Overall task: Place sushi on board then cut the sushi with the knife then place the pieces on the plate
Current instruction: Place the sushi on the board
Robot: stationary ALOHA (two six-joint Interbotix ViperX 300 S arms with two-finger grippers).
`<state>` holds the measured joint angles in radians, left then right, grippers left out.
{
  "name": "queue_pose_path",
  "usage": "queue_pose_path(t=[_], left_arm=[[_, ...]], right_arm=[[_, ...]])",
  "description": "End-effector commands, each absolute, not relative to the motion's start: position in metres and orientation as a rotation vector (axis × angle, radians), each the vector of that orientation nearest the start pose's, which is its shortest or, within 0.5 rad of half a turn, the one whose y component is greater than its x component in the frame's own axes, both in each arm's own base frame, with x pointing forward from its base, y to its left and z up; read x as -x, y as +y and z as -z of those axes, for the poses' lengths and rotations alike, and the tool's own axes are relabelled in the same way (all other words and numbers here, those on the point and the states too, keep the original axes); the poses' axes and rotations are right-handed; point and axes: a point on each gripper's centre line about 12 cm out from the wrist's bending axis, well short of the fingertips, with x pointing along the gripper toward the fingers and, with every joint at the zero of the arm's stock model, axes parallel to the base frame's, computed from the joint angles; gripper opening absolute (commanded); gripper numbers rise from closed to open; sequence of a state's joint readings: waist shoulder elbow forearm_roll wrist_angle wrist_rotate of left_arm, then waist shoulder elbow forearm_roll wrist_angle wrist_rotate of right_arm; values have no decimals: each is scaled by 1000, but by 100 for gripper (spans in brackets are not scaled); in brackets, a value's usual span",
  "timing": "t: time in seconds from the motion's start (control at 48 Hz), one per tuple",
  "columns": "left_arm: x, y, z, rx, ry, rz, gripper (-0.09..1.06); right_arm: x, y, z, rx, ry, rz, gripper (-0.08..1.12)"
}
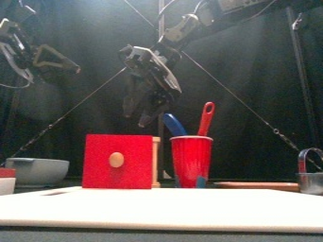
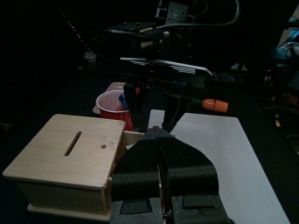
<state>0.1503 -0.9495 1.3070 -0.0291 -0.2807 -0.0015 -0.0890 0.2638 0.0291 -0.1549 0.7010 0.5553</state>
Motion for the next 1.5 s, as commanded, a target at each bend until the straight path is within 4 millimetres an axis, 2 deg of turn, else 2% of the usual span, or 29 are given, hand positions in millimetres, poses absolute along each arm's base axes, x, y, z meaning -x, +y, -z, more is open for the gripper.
queue_pose_path(t=[0.021,0.375,0.562,0.708,0.958,1.25,1.5], left_arm=[[-189,31,-241,47,55,-167,8],[-187,33,-236,101,63,-187,8],[-187,33,-236,98,62,-186,8],[-187,33,-236,100,60,-186,8],[-187,33,-237,101,58,-187,8],[-187,33,-235,101,58,-187,8],[-186,33,-233,101,63,-189,8]], right_arm=[[-493,-57,-233,-408,888,379,90],[-499,-61,-227,-399,932,404,90],[-499,-71,-231,-436,913,438,90],[-495,-79,-226,-445,918,510,90],[-497,-74,-228,-488,909,506,90],[-501,-77,-210,-513,936,530,90],[-509,-78,-211,-514,924,526,88]])
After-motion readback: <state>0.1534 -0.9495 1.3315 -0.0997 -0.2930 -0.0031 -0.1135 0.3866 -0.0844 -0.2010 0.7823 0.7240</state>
